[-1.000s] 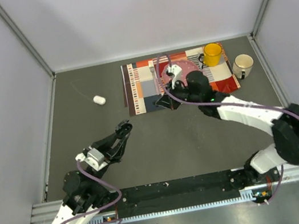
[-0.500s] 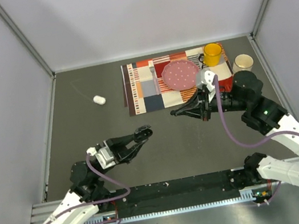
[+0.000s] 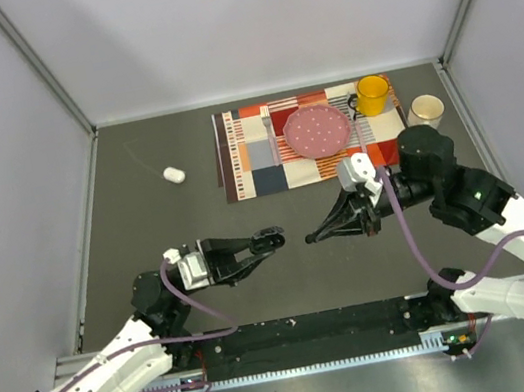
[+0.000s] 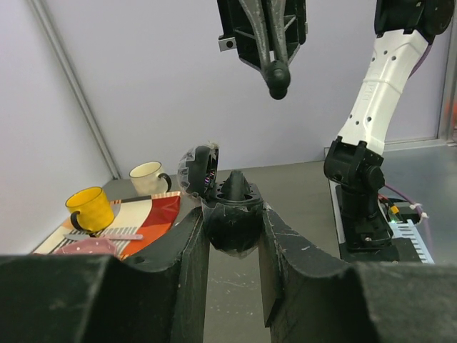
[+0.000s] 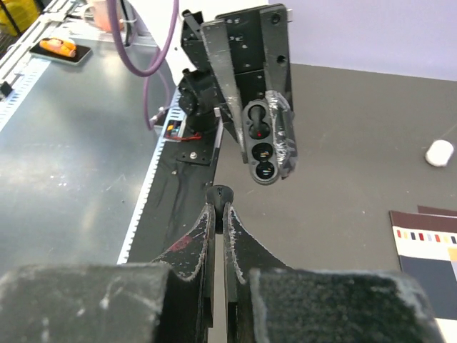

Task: Insert the wireless bluetooth earbuds into the charging case
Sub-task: Place the earbud in the charging case.

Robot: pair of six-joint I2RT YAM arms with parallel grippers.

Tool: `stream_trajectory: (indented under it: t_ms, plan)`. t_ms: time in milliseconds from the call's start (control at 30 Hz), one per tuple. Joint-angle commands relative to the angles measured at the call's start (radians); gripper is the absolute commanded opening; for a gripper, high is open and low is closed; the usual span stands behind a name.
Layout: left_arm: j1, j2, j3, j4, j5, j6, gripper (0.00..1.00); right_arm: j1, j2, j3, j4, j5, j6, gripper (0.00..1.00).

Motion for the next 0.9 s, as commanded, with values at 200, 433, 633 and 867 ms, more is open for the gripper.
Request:
stream_trajectory:
  t_ms: [200,433,633,867]
  plan:
    - [0.003,0.026,0.049,0.119,0.040,-0.036,0.00,0.108,0.089,0.106,-0.032,0.044,-0.081,0.00]
    - [0.004,0.028,0.047,0.124,0.052,-0.047,0.00,0.188,0.155,0.149,-0.037,0.162,-0.105,0.00]
    - [0.003,0.025,0.045,0.124,0.057,-0.050,0.00,0.215,0.195,0.179,-0.041,0.198,-0.120,0.00]
    - [0.003,0.015,0.042,0.125,0.051,-0.053,0.00,0.240,0.235,0.194,-0.046,0.254,-0.136,0.00]
